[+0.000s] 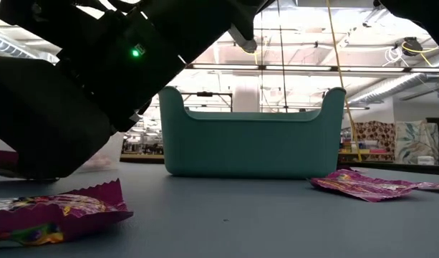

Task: Sort candy
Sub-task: Put the purple candy into the green bin

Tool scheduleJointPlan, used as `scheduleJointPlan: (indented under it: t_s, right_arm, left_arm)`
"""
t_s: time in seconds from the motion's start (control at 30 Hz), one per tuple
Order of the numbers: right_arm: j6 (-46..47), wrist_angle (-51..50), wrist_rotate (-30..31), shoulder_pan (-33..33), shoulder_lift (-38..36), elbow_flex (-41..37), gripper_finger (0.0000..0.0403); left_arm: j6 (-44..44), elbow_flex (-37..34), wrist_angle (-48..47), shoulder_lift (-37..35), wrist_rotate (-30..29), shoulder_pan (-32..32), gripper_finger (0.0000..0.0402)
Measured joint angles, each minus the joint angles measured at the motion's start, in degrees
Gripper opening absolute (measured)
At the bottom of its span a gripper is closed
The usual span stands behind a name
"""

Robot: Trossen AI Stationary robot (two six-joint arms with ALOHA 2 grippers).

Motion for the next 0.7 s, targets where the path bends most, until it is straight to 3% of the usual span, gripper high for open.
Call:
scheduleJointPlan:
  t_s: [0.1,0.33,0.53,0.7]
  right_arm:
    - [0.02,-0.02,0.0,0.0,0.0,0.0,0.0]
    - [0.25,-0.07,0.01,0.02,0.0,0.0,0.0]
    - [0.24,-1.62,0.63,0.45,-1.0,0.0,0.0008]
    - [1.79,-11.77,3.16,2.22,-6.03,0.0,0.0063]
  left_arm:
    - [1.37,0.0,0.05,0.0,0.13,0.2,0.0167]
    - [2.56,0.0,0.59,0.0,0.76,0.2,0.0014]
    - [2.43,0.0,0.62,0.0,-0.06,0.27,0.0005]
    - [0.08,2.6,-0.93,-0.81,-4.71,0.27,0.0003]
